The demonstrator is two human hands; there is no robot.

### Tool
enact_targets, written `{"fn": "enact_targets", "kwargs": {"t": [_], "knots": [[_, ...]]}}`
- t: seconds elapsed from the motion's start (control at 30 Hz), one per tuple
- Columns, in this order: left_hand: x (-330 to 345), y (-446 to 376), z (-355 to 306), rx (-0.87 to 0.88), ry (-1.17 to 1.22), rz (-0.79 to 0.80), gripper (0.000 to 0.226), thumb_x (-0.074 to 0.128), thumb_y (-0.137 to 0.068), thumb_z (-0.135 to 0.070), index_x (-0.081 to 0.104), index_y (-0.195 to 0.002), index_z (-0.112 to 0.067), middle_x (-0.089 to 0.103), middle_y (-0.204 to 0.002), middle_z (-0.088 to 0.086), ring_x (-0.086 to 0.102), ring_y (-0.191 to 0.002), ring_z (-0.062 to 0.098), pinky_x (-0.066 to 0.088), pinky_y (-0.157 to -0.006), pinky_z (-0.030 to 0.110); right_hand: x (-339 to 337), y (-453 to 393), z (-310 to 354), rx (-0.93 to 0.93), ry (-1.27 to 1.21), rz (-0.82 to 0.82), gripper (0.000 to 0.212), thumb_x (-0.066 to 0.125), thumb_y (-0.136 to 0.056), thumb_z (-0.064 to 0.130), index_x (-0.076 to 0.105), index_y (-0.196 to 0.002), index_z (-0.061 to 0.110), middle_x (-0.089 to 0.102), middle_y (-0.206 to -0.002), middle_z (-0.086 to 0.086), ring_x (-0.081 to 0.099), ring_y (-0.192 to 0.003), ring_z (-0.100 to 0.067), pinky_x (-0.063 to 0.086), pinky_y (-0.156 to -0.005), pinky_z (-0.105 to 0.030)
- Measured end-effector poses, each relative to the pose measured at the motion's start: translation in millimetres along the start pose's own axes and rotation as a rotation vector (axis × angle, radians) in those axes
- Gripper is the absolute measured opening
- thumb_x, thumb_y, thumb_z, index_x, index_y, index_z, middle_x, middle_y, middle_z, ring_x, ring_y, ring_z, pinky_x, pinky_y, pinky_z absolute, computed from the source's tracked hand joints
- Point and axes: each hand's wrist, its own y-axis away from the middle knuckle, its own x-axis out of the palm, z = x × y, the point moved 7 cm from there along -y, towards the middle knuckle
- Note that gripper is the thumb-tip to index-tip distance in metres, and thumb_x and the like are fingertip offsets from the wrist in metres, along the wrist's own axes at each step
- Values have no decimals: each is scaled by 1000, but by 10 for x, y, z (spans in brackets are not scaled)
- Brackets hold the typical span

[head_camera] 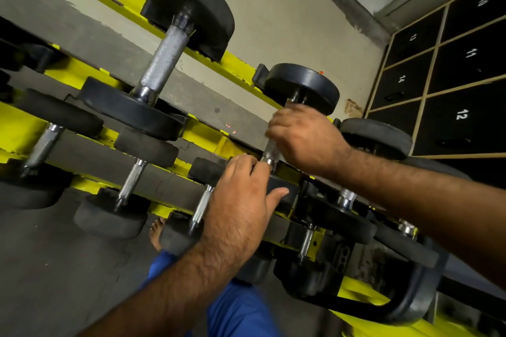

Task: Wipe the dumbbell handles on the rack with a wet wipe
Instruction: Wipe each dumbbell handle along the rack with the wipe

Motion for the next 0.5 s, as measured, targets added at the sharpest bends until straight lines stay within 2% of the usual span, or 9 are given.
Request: {"fn": "enact_targets", "kwargs": {"t": [0.07, 0.2, 0.3, 0.33, 0.43, 0.5], "knots": [[-2, 6, 3, 4, -1, -11, 41, 78, -76, -41, 64, -99, -10, 59, -100, 6, 57, -100, 25, 54, -82, 38, -46, -6, -60, 71, -7, -29, 38, 39, -92, 23, 73, -106, 13, 71, -106, -5, 62, -106, -24, 46, -98, -41], [-5, 10, 11, 4, 5, -21, 40, 79, -76, -40, 64, -99, -11, 58, -100, 6, 56, -99, 24, 52, -82, 37, 31, 72, 132, -102, -38, 51, 41, 38, -89, 29, 73, -109, 19, 71, -110, 1, 61, -111, -20, 38, -109, -41], [-1, 6, 14, -2, 13, -21, 39, 78, -77, -40, 64, -100, -11, 57, -99, 5, 54, -97, 23, 50, -79, 35, -62, 35, -84, 56, -69, -49, 38, 42, -90, 21, 73, -110, 15, 71, -111, -3, 61, -112, -24, 46, -98, -45], [4, 6, 15, -6, 24, -10, 39, 77, -79, -41, 64, -102, -12, 57, -101, 4, 52, -98, 22, 49, -80, 34, -44, 49, -33, 33, -73, -45, 37, 42, -90, 23, 72, -111, 15, 70, -110, -3, 61, -111, -24, 45, -99, -45], [9, 6, 51, -11, 47, 15, 42, 74, -81, -43, 64, -110, -14, 56, -108, 3, 50, -102, 19, 46, -83, 33, 23, 180, 290, -245, -177, 53, 37, 45, -90, 29, 73, -111, 17, 72, -113, 0, 62, -111, -19, 39, -109, -43], [9, 9, 61, -16, 53, 25, 43, 71, -83, -45, 63, -112, -14, 55, -110, 2, 49, -104, 18, 44, -84, 30, -64, 157, 121, -220, -195, -21, 38, 43, -92, 23, 75, -111, 16, 73, -113, -2, 65, -112, -20, 43, -108, -44]]}}
